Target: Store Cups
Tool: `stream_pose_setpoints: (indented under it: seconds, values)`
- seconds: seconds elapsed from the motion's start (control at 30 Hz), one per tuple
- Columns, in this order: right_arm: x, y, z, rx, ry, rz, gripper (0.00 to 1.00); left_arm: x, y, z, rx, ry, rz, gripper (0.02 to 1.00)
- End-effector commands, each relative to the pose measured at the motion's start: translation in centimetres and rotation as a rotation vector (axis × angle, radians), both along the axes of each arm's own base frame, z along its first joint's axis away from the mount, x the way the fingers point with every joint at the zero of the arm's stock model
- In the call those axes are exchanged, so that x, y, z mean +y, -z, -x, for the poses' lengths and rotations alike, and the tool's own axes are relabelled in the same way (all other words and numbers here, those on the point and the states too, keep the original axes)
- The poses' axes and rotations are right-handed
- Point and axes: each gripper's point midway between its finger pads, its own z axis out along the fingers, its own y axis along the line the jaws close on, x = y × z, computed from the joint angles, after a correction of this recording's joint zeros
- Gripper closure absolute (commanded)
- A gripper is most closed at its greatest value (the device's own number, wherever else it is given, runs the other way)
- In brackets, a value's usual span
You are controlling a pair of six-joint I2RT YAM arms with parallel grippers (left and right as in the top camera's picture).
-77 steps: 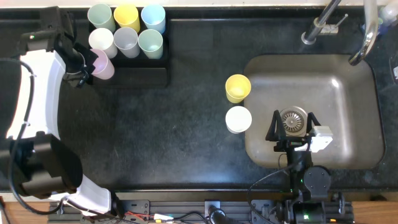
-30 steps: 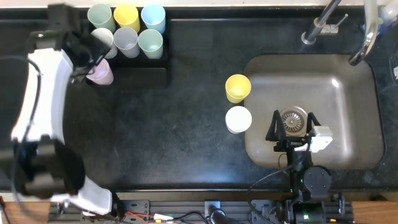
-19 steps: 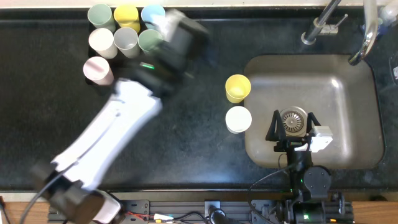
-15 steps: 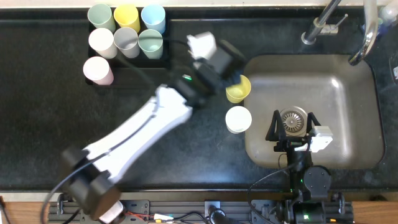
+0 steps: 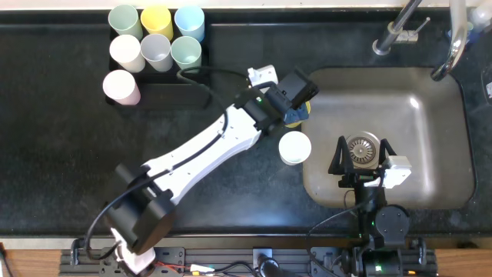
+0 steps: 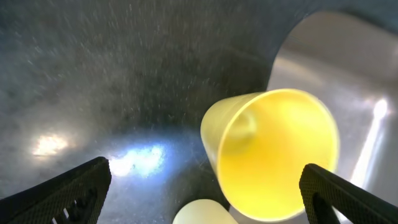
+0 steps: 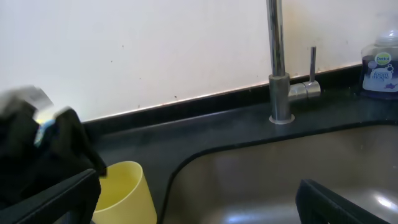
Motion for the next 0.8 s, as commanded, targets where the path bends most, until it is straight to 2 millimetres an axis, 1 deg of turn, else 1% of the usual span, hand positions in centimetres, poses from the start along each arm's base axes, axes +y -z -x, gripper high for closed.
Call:
stream_pose_setpoints:
  seconds: [0.03,0.3,0.33,0.37,0.4,0.43,0.47,0.5,0.53,0.6,0.67,0.7,0.77,0.8]
  values:
    - [0.0,0.4,0.0,0.001,0.0,0.006,0.003,-0.4,1.6,0.6,0.065,0.004,0.014,0.02]
    - [0.0,0.4,0.0,0.001,0.0,0.006,0.005,0.0,2.6,0.3,0.083,-0.019,0.003,0.018]
    - [0.0,0.4,0.0,0.001,0.0,0.006,0.003,0.1,2.6,0.3,0.083,-0.021,0.002,0.031]
    - [0.0,0.4,0.0,0.0,0.0,0.007,0.003,0.2,2.7,0.3,0.086,-0.024,0.0,0.077]
    - [0.0,0.4,0.0,0.001,0.0,0.006,0.005,0.3,2.8,0.2,0.09,-0.033,0.0,0.145]
    - [0.0,0.4,0.0,0.001,0.0,0.006,0.003,0.4,2.8,0.1,0.09,-0.038,0.0,0.233]
    - [0.0,0.4,0.0,0.001,0.0,0.006,0.005,0.5,2.9,0.1,0.092,-0.041,-0.001,0.428]
    - [0.0,0.4,0.0,0.001,0.0,0.006,0.005,0.6,2.9,0.0,0.093,-0.046,-0.001,0.573]
    - [0.0,0.4,0.0,0.001,0.0,0.006,0.003,0.6,3.0,-0.1,0.094,-0.05,0.001,0.592]
    - [0.0,0.4,0.0,0.001,0.0,0.006,0.005,0.7,3.1,-0.2,0.098,-0.071,0.006,0.768]
    - [0.0,0.4,0.0,0.001,0.0,0.006,0.003,0.8,3.1,-0.3,0.096,-0.075,0.008,0.805]
    - [0.0,0.4,0.0,0.0,0.0,0.007,0.003,1.0,3.1,-0.5,0.092,-0.08,0.005,0.86]
    - [0.0,0.4,0.0,0.001,0.0,0.006,0.003,1.4,2.8,-0.9,0.081,-0.092,0.002,0.91]
    - [0.0,0.4,0.0,0.001,0.0,0.006,0.003,1.6,2.4,-1.2,0.07,-0.099,0.003,0.967]
